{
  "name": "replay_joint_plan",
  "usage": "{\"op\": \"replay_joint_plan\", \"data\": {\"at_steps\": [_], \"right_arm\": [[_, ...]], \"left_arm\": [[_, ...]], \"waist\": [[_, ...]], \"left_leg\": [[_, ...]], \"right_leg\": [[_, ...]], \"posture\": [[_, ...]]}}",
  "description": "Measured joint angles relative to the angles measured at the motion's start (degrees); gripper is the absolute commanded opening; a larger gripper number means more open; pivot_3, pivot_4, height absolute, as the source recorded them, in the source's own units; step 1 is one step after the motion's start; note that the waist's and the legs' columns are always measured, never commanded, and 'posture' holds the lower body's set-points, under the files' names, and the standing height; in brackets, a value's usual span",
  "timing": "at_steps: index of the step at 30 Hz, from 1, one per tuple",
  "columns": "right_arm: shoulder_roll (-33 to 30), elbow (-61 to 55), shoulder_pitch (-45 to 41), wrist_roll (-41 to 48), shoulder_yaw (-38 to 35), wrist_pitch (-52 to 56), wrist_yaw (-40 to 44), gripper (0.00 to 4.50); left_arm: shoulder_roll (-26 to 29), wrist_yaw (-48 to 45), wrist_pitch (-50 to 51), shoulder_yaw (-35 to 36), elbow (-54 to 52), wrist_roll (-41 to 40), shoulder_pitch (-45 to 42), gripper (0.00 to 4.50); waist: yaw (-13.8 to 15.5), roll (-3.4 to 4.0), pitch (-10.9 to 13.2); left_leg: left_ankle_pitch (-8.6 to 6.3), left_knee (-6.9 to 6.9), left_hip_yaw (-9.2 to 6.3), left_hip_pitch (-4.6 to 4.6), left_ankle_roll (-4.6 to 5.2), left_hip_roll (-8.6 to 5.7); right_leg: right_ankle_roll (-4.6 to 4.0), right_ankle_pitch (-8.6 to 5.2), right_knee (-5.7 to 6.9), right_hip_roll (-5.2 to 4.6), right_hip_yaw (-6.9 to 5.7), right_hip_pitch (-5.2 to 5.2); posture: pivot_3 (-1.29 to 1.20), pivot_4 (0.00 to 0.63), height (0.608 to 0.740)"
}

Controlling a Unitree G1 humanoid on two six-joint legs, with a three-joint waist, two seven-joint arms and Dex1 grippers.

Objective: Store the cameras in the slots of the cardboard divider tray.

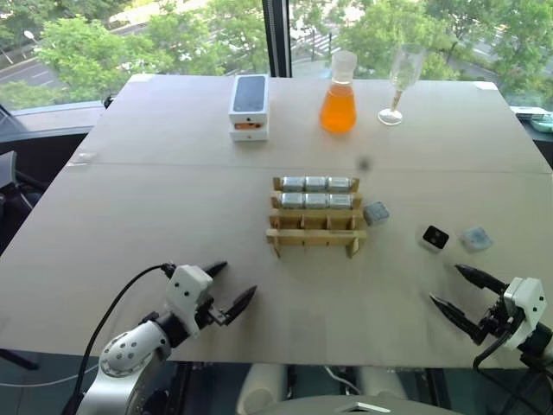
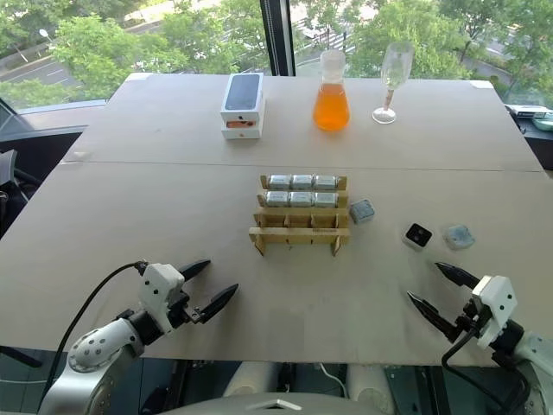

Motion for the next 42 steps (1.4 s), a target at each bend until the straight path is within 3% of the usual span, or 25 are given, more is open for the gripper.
{"op": "replay_joint_plan", "data": {"at_steps": [19,28,42], "right_arm": [[0.74,1.06,0.46,-2.08,-0.01,-0.49,-1.95,4.5],[1.46,5.12,-0.27,-2.84,-3.87,-0.51,-6.17,4.5],[2.96,0.69,1.75,-4.03,-1.08,-0.75,-5.39,4.5]], "left_arm": [[0.07,-2.03,2.15,-0.43,-3.39,-2.18,0.49,4.45],[4.26,-9.91,3.43,-0.94,-2.93,-5.81,-6.58,4.45],[2.96,-7.58,0.88,-1.18,0.55,-1.96,-2.36,4.45]], "waist": [[0.03,-0.03,0.01],[-0.21,0.02,0.02],[0.0,0.0,0.04]], "left_leg": [[0.0,0.02,0.01,-0.01,0.0,0.0],[0.03,0.05,0.02,0.06,-0.04,0.0],[0.03,0.09,0.0,0.07,-0.03,0.0]], "right_leg": [[0.0,0.0,0.02,0.0,-0.02,0.01],[0.01,0.01,0.15,0.06,-0.02,0.04],[0.01,0.01,0.15,0.05,-0.02,0.05]], "posture": [[0.0,0.15,0.74],[0.0,0.15,0.74],[0.0,0.15,0.74]]}}
